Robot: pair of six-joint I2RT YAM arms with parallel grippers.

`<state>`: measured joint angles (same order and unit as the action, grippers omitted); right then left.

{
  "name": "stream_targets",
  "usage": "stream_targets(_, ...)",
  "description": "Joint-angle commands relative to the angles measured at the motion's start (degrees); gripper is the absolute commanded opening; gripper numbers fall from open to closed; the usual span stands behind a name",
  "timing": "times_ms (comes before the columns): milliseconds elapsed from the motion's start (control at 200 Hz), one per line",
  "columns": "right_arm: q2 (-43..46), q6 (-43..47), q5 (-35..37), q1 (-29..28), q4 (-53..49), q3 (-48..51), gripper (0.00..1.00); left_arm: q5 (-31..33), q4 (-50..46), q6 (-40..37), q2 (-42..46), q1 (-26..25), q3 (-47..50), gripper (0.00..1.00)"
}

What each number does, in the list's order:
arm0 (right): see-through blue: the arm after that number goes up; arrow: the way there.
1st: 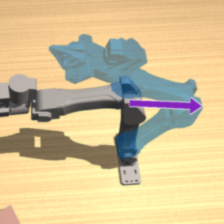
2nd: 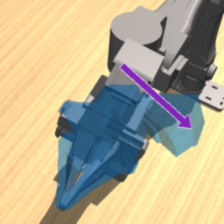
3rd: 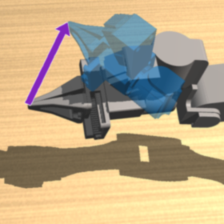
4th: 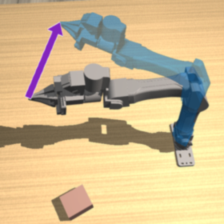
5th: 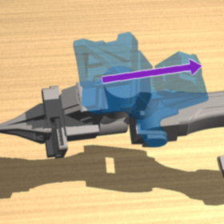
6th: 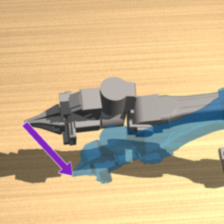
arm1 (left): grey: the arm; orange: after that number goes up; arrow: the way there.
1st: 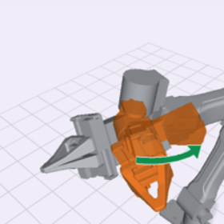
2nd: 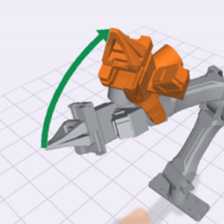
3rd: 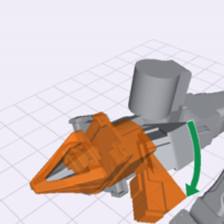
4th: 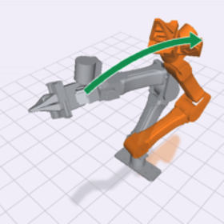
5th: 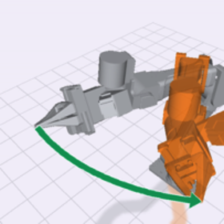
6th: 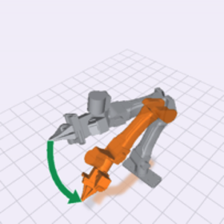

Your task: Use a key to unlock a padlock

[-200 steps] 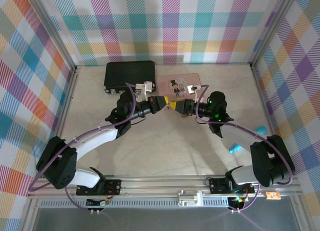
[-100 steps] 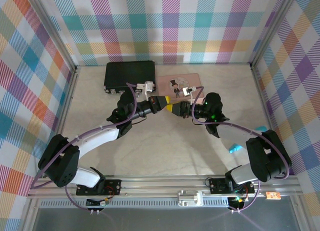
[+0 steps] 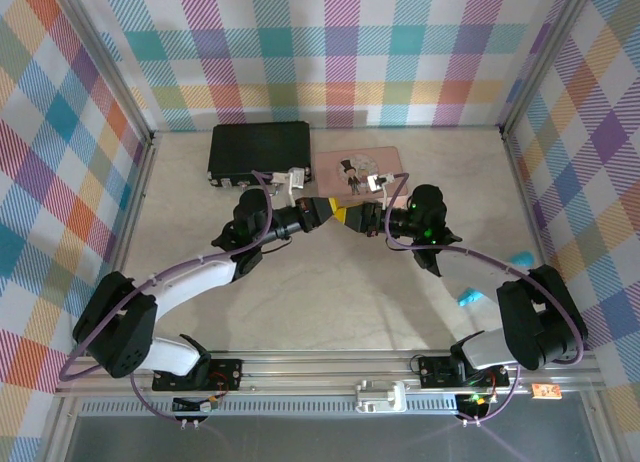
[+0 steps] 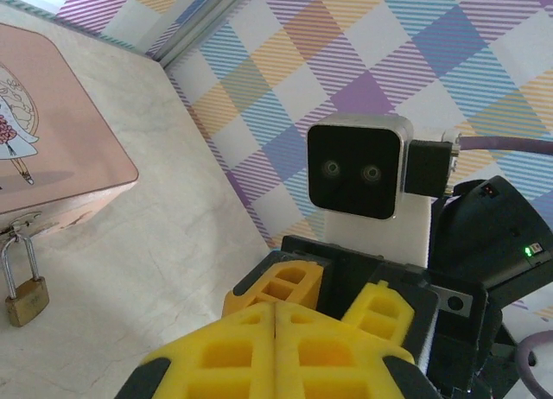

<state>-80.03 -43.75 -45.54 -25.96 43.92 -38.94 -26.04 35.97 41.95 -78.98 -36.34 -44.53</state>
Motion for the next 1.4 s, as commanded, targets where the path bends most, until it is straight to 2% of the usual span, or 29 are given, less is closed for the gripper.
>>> stream_targets(0,0.1,-0.5,-1.1,0.0,3.1,-1.5,0.19,-0.2,1.5,0.2,2.2,-0.9,1.0,0.00)
stream_targets(100,-2.1,-2.9,-2.0,-0.3,6.2,-1.5,0.15,0.2,1.9,0.1,2.3,-1.4,0.9,0.00)
stream_targets(300,-5.2,-6.7,-2.5,-1.5,11.6,-1.7,0.19,1.1,2.6,0.7,1.8,-2.3,0.6,0.00)
stream_targets(385,-4.8,-6.3,-2.2,-1.6,10.8,-1.7,0.11,1.2,2.8,0.9,1.6,-2.4,0.4,0.00)
stream_targets(405,-4.6,-5.8,-2.1,-1.6,10.1,-1.8,0.08,1.3,2.8,1.0,1.6,-2.4,0.4,0.00)
stream_targets(425,-4.4,-5.2,-2.2,-1.6,9.2,-2.0,0.00,1.3,2.8,1.0,1.6,-2.5,0.3,0.00)
stream_targets(565,-2.6,-1.8,-2.7,-1.3,3.1,-2.8,0.00,2.0,2.9,0.9,1.5,-2.6,0.3,0.00)
stream_targets(605,-1.4,-0.2,-1.9,-1.1,0.4,-2.6,0.00,2.7,2.8,0.8,1.5,-2.6,0.3,0.11)
stream_targets(695,1.9,3.6,1.4,-0.4,-6.0,-1.7,0.00,5.7,1.4,0.1,1.2,-2.6,-0.2,0.56)
stream_targets(725,2.9,4.9,2.4,0.0,-8.8,-1.5,0.00,7.1,0.5,-0.2,1.1,-2.6,-0.5,0.69)
stream_targets(770,4.7,7.1,4.1,0.6,-13.6,-1.4,0.00,9.5,-1.3,-0.7,1.0,-2.6,-1.2,0.80)
stream_targets(810,6.2,9.6,6.3,1.1,-18.8,-1.6,0.00,12.3,-3.0,-0.9,0.7,-2.6,-1.8,0.85)
stream_targets(915,9.8,15.6,16.0,2.6,-33.5,-2.6,0.00,18.4,-8.4,-0.7,-1.6,-2.6,-4.0,0.86)
stream_targets(1085,13.0,23.5,33.9,3.8,-51.8,-4.3,0.00,21.4,-11.3,0.1,-9.2,-4.5,-7.3,0.83)
stream_targets(1265,13.6,29.3,44.6,5.1,-59.0,-6.1,0.00,29.2,-16.8,-8.1,-17.5,-11.3,-13.7,0.84)
stream_targets(1395,14.8,31.8,49.3,6.1,-61.1,-6.6,0.00,35.4,-23.0,-7.6,-24.4,-13.3,-19.7,0.84)
